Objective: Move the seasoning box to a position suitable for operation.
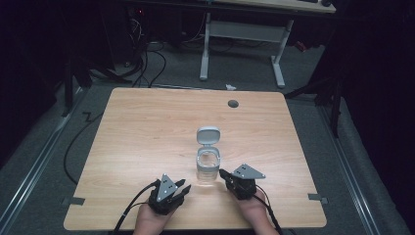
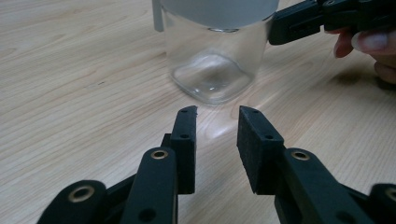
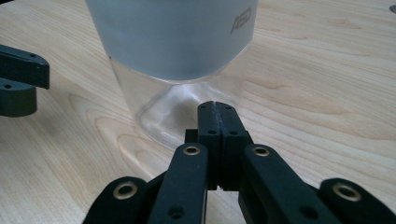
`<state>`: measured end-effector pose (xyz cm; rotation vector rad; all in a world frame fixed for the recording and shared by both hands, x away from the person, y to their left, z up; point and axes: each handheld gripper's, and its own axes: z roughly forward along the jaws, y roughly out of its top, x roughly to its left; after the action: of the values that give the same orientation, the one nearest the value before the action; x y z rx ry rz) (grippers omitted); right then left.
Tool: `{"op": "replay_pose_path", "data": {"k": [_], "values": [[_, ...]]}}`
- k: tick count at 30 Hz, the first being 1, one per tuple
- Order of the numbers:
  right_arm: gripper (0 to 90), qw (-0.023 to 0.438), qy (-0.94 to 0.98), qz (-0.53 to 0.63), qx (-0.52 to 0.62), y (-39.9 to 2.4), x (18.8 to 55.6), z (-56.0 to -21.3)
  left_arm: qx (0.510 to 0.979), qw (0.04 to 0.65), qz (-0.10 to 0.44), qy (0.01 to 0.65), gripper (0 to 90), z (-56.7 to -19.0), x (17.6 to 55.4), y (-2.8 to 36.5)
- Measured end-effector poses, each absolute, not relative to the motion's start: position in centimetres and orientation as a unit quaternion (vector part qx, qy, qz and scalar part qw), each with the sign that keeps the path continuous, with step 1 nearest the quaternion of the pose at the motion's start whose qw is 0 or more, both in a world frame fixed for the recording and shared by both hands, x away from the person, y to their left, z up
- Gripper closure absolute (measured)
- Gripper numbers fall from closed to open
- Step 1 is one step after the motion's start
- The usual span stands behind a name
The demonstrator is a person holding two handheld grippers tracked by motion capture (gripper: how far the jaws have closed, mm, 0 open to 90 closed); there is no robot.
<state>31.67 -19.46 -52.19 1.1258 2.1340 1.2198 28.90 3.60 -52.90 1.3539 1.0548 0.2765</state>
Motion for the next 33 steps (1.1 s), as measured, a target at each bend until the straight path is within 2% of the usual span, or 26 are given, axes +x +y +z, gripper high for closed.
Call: {"op": "replay_pose_path", "data": {"k": [9, 15, 20, 27, 33], "values": [[87.7, 0.227, 0.762, 0.445, 0.413, -20.5, 31.2, -52.0, 0.595, 0.656, 0.099, 0.454, 72.0, -52.7, 29.7, 0.2], [90.0, 0.233, 0.744, 0.467, 0.418, -21.8, 31.9, -51.1, 0.6, 0.651, 0.096, 0.454, 81.6, -52.9, 30.3, -2.0], [90.0, 0.235, 0.737, 0.47, 0.426, -22.2, 33.9, -50.3, 0.596, 0.651, 0.1, 0.459, 88.7, -53.2, 30.6, -2.7], [90.0, 0.257, 0.727, 0.467, 0.433, -21.5, 37.3, -48.3, 0.579, 0.659, 0.099, 0.47, 90.0, -53.2, 30.8, -2.5], [90.0, 0.266, 0.724, 0.467, 0.432, -20.8, 38.8, -47.5, 0.578, 0.655, 0.1, 0.477, 90.0, -53.2, 31.0, -2.4]]}}
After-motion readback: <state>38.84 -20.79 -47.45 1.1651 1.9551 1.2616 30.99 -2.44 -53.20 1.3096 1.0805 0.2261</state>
